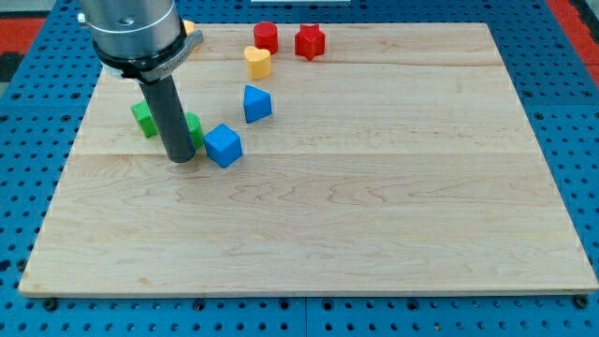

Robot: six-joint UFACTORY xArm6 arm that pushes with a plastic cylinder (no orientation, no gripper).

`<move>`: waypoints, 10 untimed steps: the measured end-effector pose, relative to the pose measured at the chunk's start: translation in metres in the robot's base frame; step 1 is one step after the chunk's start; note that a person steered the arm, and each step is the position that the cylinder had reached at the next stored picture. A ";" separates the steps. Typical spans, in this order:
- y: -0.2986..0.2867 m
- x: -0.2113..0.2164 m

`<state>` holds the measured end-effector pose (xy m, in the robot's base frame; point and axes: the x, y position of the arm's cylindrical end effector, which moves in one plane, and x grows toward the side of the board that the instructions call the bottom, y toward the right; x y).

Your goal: Push the blue cube up a bit

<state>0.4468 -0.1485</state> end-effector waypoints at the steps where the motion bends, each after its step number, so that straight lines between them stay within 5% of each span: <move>1: -0.028 0.028; 2: 0.007 0.062; 3: 0.084 0.051; 4: 0.094 0.038; 10: 0.025 0.012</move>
<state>0.4589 -0.1232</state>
